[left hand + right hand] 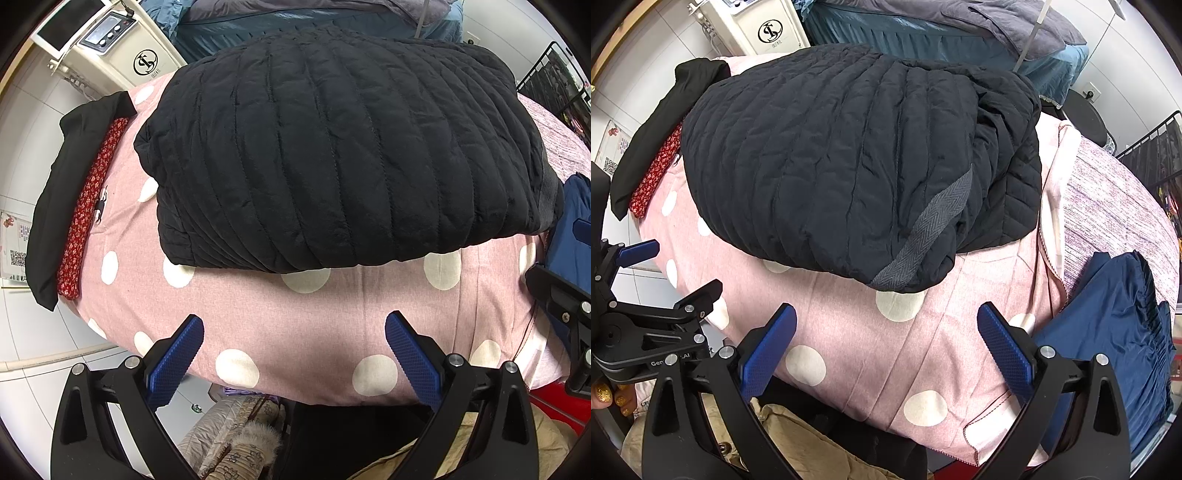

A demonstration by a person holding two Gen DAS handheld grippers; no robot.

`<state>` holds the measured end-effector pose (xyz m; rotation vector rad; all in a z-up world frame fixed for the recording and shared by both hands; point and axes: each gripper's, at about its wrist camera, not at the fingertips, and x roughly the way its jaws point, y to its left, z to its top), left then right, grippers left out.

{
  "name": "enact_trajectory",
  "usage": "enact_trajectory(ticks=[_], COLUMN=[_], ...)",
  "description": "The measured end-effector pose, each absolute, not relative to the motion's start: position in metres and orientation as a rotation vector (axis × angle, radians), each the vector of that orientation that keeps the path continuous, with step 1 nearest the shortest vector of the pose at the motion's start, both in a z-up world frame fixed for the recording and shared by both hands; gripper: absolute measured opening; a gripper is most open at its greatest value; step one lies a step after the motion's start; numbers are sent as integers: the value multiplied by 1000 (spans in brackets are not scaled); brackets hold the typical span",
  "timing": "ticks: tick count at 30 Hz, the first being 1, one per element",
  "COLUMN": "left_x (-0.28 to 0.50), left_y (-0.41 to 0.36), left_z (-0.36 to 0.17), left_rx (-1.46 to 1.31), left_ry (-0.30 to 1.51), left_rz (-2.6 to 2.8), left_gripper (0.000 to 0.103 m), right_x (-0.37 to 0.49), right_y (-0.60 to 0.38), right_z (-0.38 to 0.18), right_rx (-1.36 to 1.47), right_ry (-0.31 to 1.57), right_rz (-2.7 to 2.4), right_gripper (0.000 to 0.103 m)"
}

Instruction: Fold large clothes

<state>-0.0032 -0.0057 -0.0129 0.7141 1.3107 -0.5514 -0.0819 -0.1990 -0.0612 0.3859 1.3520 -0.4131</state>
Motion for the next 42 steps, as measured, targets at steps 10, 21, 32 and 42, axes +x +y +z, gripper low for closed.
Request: enact_trajectory(ticks=[10,21,32,42], left_x=[-5,-5,8,70], left_y=[-6,-7,-10,-23], left_z=[-15,-17,-15,17], left_rx=[717,723,672,564], left_ry=[1314,1312,1326,1198], left_rz=[-552,-554,-598,-712], left_gripper=[97,97,97,97], right_x=[-82,-84,-80,-67], right_y=[-199,-201,-209,-253], right_z=[-64,-66,-70,-53], right_rx=[391,397,405,416], right_ry=[1356,1358,1351,1226], right_rz=[-415,-413,-412,-451], right_gripper=[97,97,97,97])
